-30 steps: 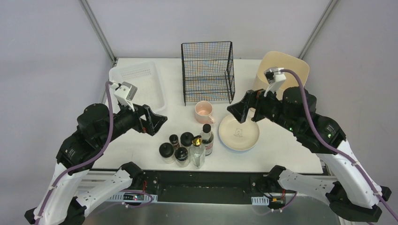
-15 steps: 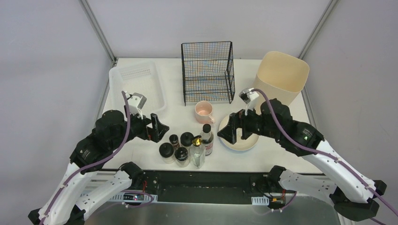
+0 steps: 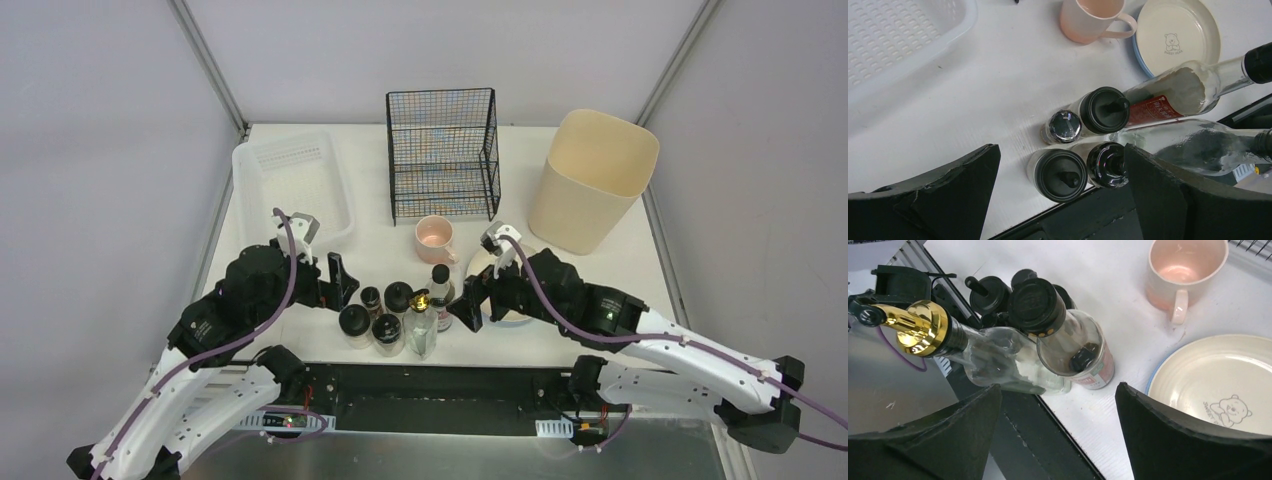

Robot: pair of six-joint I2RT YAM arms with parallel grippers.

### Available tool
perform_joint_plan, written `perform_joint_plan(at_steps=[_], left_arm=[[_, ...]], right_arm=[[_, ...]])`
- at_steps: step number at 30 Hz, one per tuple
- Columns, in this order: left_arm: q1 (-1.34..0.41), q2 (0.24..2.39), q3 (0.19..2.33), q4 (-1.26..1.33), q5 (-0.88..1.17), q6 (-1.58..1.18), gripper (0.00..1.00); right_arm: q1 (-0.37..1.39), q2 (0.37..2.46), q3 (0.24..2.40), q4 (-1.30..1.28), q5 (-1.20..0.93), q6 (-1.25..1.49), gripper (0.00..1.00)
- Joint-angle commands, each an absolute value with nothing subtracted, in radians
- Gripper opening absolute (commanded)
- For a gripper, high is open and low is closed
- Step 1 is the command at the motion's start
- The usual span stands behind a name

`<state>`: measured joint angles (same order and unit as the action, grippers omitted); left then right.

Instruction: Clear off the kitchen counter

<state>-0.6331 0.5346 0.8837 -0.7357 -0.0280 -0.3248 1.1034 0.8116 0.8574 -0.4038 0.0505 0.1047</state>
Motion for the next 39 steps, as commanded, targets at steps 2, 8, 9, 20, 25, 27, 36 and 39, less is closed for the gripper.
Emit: perform_joint_plan(at_steps=[2,8,9,20,25,27,36,39], left_arm=[[-0.626,0.502,0.862,-0.684,-0.043,-0.328,1.0],[-0.627,0.5,0.85,-0.684,-0.038,-0.323,1.0],[-0.626,0.499,0.848,-0.686,-0.034,-0.321,1.0],[-0.626,0.509,0.838,-0.686,-0.007,-0.324,1.0],[-0.626,0.513,0.838,-0.686,-0.01,-0.325,1.0],[-0.626,0.513,0.837,-0.686,-0.009,-0.323,1.0],[-0.626,0.526,0.835,-0.686,-0.002,-0.321,1.0],[-0.626,0.526,0.835,-0.686,-0.002,-0.321,1.0]], right_arm=[[1.164,0.799,0.814,-0.2,0.223,0.053,0.88],[1.209,0.833,0.761,-0.064,0.331,0.026,0.88],[1.211,0.842,0.76,-0.053,0.34,0.023,0.88],[1.23,0.933,0.75,0.056,0.386,0.007,0.74],[1.236,0.949,0.737,0.081,0.396,0.007,0.67],[1.238,0.95,0.731,0.093,0.399,0.008,0.66],[1.242,0.975,0.727,0.103,0.398,0.007,0.57],[1.244,0.978,0.725,0.105,0.399,0.007,0.55]])
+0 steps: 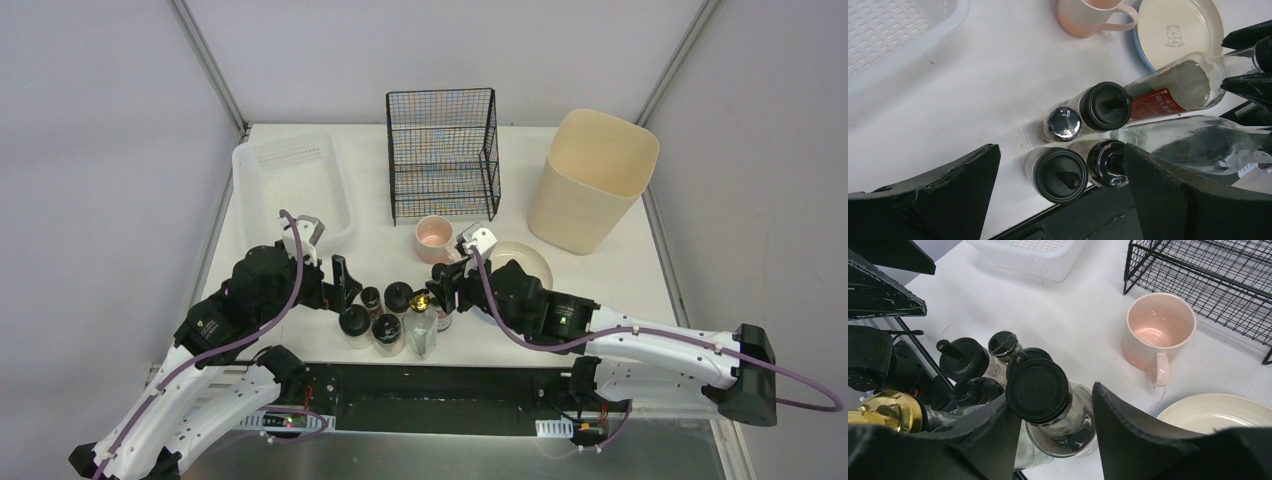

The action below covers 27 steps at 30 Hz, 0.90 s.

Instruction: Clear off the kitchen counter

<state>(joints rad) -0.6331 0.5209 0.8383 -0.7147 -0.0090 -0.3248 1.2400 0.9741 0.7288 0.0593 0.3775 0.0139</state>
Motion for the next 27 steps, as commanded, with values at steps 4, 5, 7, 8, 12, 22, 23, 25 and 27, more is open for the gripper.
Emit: perform_joint_plan(at_steps=[4,5,7,8,12,22,23,25,27], left_arm=[[-0.626,0.529,0.835,-0.687,-0.002,-0.319,1.0],[-0.626,0.531,0.835,-0.686,-0.002,-0.319,1.0],[-0.626,0.533,0.836,-0.686,-0.002,-0.318,1.0],[-0.626,0.533,0.837,-0.686,-0.002,-0.317,1.0],[-0.626,0.533,0.836,-0.686,-0.002,-0.317,1.0],[-0.627,0.531,0.834,-0.686,-0.002,-0.314,1.0],[-0.626,0.531,0.834,-0.686,-0.002,-0.313,1.0],[-0.626,0.533,0.833,-0.686,-0.002,-0.313,1.0],[-0.626,0.533,0.833,-0.687,-0.002,-0.312,1.0]], right_arm=[[1.245,0.982,0.726,0.094,0.413,-0.025,0.5],[1.247,0.982,0.727,0.094,0.415,-0.027,0.48],[1.247,0.984,0.726,0.093,0.417,-0.03,0.39],[1.249,0.986,0.728,0.09,0.417,-0.032,0.34],[1.254,0.983,0.733,0.085,0.428,-0.042,0.21],[1.278,0.92,0.771,0.043,0.491,-0.092,0.0],[1.277,0.911,0.777,0.035,0.494,-0.097,0.0],[1.278,0.89,0.789,0.023,0.496,-0.104,0.0],[1.278,0.869,0.804,0.007,0.509,-0.117,0.0]])
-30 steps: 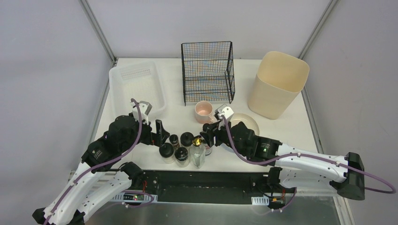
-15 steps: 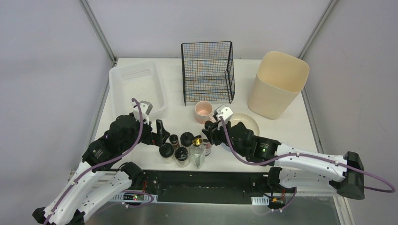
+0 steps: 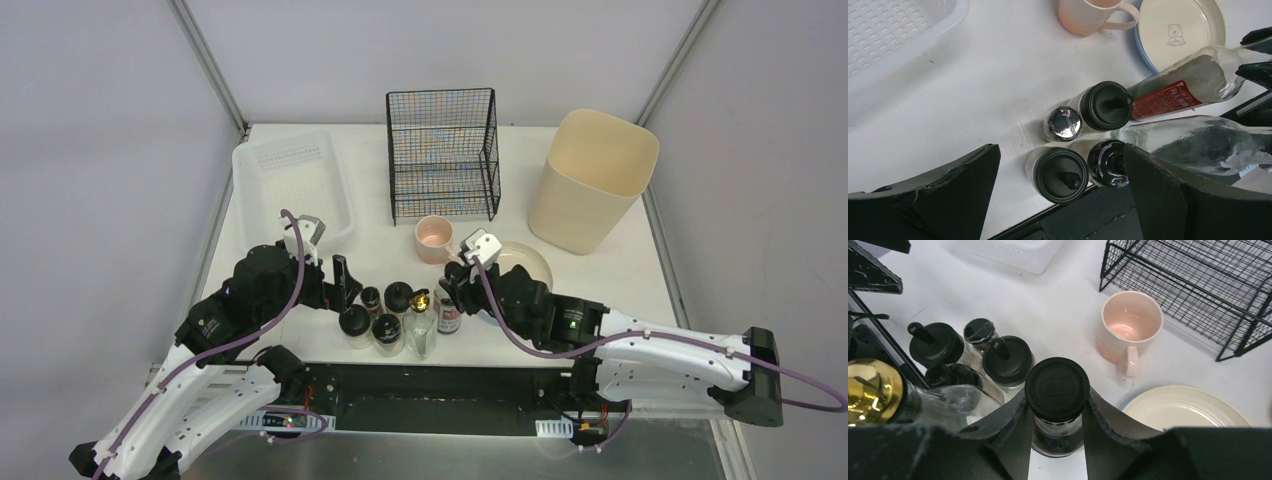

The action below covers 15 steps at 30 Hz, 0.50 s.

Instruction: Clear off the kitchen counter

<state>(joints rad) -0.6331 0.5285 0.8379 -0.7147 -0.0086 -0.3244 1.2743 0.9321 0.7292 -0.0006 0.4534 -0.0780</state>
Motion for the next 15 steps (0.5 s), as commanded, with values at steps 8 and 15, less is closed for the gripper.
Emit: perform_joint_plan(at_steps=[8,15], left_arm=[[-0.626,0.542,0.835,-0.69,-0.002,-0.31,1.0],[-0.626,0.554,0.836,-0.693,-0.002,-0.31,1.0]], right_arm=[[1.278,0.818,0.939,-0.152,0.598,-0.172,0.0],[1.275,0.918,1.196,-0.259,0.749,-0.297,0.0]])
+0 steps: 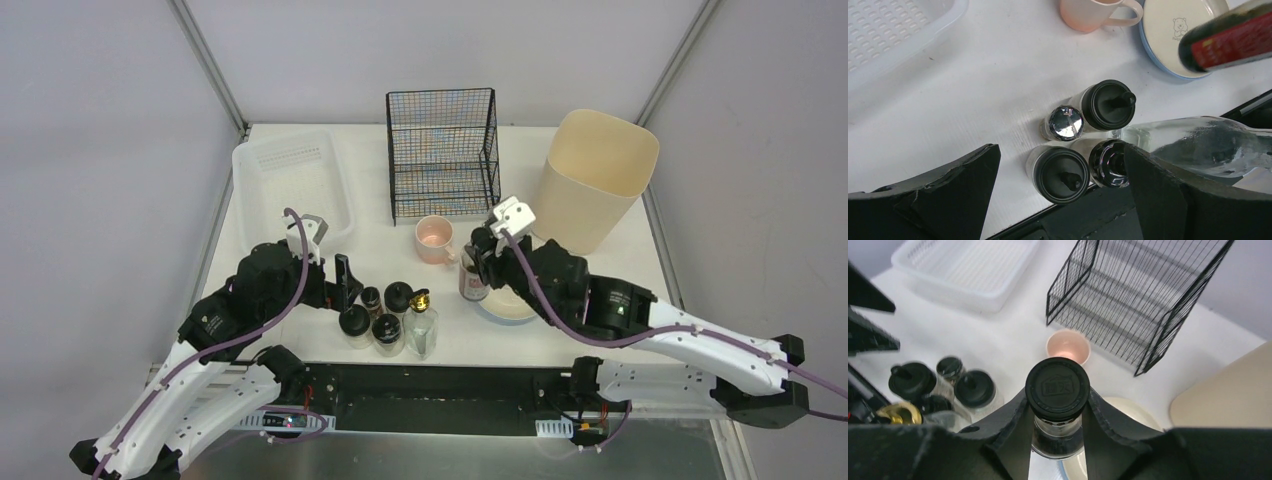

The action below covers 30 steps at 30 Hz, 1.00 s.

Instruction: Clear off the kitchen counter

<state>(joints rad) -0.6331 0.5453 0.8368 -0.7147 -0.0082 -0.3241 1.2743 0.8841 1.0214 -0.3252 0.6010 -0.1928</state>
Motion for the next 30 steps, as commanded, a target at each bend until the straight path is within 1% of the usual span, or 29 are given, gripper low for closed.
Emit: perform_joint_plan(at_steps=[1,4,7,11,15,19,25,27,30], left_arm=[[-0.626,0.555,0.837,-0.694,-0.002,-0.31,1.0],[-0.626,0.555,0.836,-0.695,-0.002,-0.31,1.0],[-0.626,0.551,0.837,-0.696,-0.002,-0.312,1.0],[-0.626,0.549,0.835,-0.696,-0.002,-0.313,1.0],[-0.626,0.548,0.834,-0.698,0.021,-0.314,1.0],[-0.626,0.554,0.835,-0.698,0.02,-0.313,1.0],[-0.626,0.562,0.832,-0.7,0.023,-0.313,1.0],[-0.624,0.565,0.833,-0.699,0.033,-0.313,1.0],[-0.624,0.565,0.833,-0.701,0.032,-0.314,1.0]], right_arm=[[1.274,0.937,1.225,-0.259,0.766,-0.316,0.0],[1.252,0.995,1.31,-0.248,0.795,-0.365,0.0],[1.192,1.05,1.375,-0.201,0.787,-0.404,0.0],[1.041,1.135,1.509,-0.234,0.662,-0.352,0.0],[0.946,1.232,1.635,-0.251,0.599,-0.341,0.0],[0.843,1.305,1.697,-0.172,0.483,-0.33,0.0],[0.727,1.452,1.86,-0.098,0.444,-0.291,0.0],[0.689,1.501,1.902,-0.057,0.39,-0.29,0.0],[0.653,1.591,1.99,-0.014,0.39,-0.31,0.0]])
